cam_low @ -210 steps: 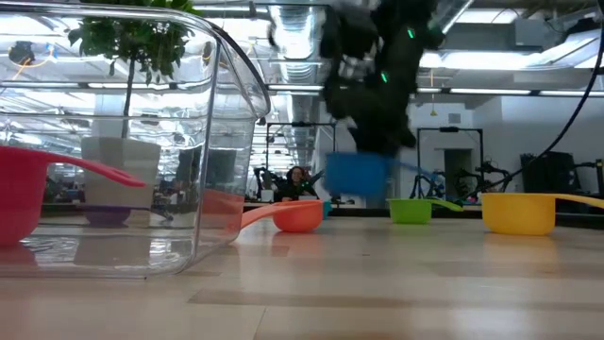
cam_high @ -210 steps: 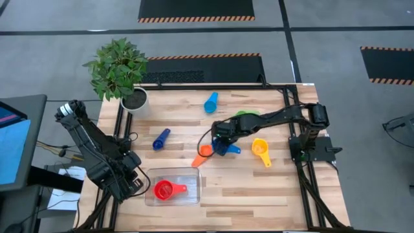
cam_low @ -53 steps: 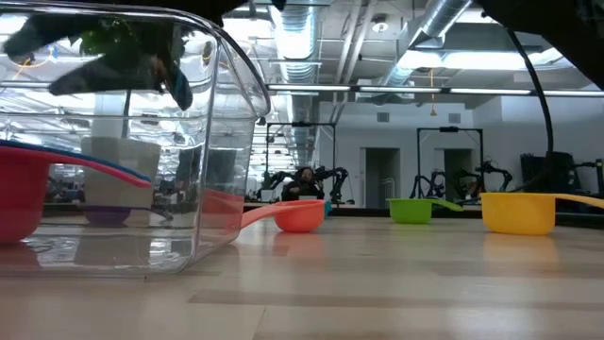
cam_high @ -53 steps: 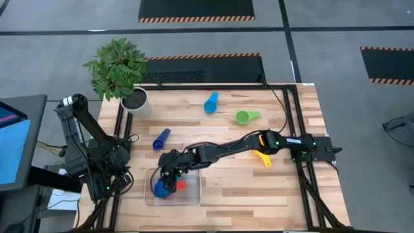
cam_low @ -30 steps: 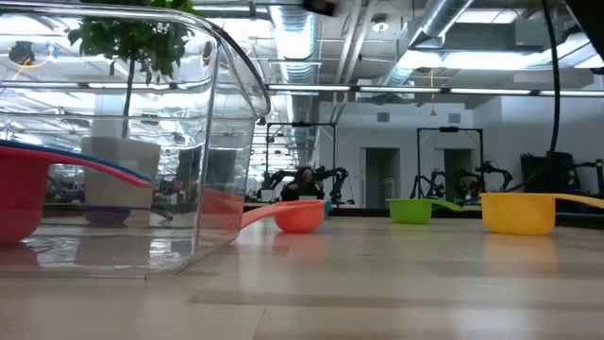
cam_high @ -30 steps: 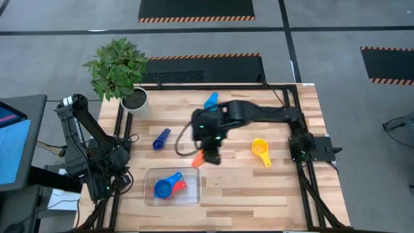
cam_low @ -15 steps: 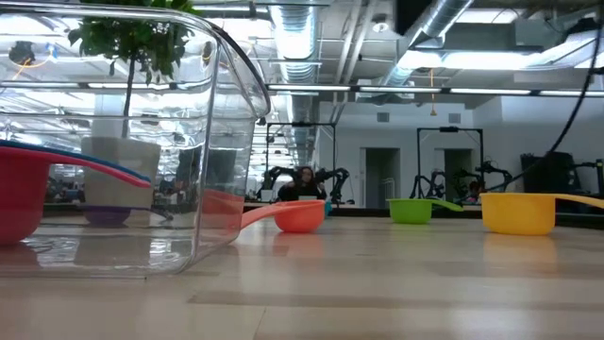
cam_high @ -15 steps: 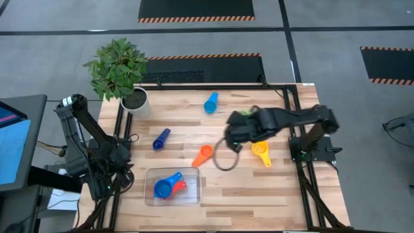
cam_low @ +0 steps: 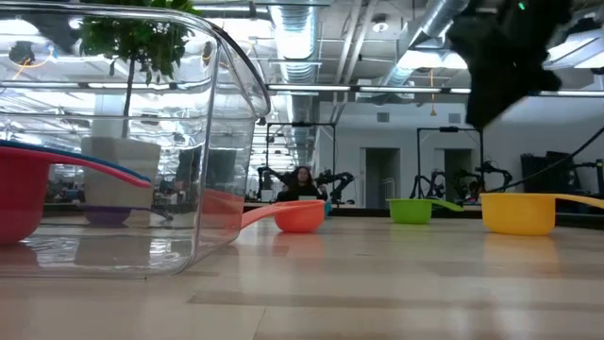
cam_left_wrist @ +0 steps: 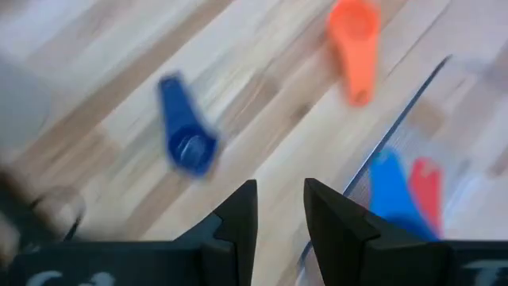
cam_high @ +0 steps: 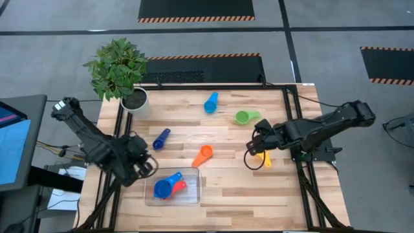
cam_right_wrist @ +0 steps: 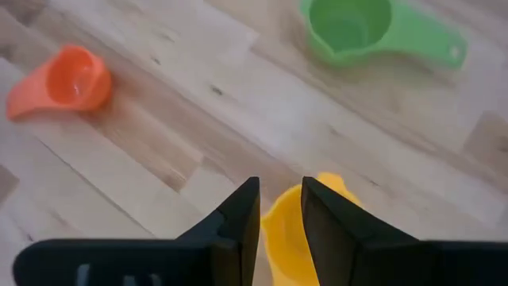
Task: Nest measuring cups in basket
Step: Stack the yellow measuring cup on top of the blue measuring cup into the transparent bin
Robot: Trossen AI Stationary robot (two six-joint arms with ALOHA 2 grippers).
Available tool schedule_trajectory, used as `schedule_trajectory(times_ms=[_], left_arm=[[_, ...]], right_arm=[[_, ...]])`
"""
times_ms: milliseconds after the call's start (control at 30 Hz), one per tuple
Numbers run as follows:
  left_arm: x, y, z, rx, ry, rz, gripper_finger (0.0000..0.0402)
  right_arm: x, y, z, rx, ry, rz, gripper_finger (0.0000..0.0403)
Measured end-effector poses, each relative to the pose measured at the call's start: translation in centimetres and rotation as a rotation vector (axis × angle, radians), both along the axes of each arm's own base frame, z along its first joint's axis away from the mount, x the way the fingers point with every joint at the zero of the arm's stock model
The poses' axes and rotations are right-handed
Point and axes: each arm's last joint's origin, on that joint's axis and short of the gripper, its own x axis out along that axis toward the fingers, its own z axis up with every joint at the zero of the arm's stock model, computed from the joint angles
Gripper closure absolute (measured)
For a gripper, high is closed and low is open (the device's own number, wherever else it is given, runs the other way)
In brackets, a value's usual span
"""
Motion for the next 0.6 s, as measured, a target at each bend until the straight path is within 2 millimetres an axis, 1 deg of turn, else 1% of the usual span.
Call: schedule_trajectory(times_ms=[100,200,300,433,600], left_arm=[[2.1,0.7,0.4,0.014,-0.082,-0.034,0.0308],[3.9,1.8,0.8,0.010,-0.134,-0.063,0.0308],[5.3,3.0,1.1,0.005,-0.184,-0.058,0.0308],[6.3,3.8,1.5,-0.032,-0.225,-0.069,0.0308],[6.5,4.1,1.5,-0.037,-0.224,-0.068,0.0308]], right_arm=[[-1.0,-0.3,-1.5,0.050,-0.001,0.010,0.0285],[-1.9,-0.5,-2.4,0.108,0.034,0.004,0.0285],[-2.5,-0.7,-3.0,0.115,0.073,-0.013,0.0285],[-2.7,-1.0,-3.4,0.100,0.115,-0.016,0.0284],[-3.3,-1.1,-4.6,0.095,0.197,0.000,0.0272]])
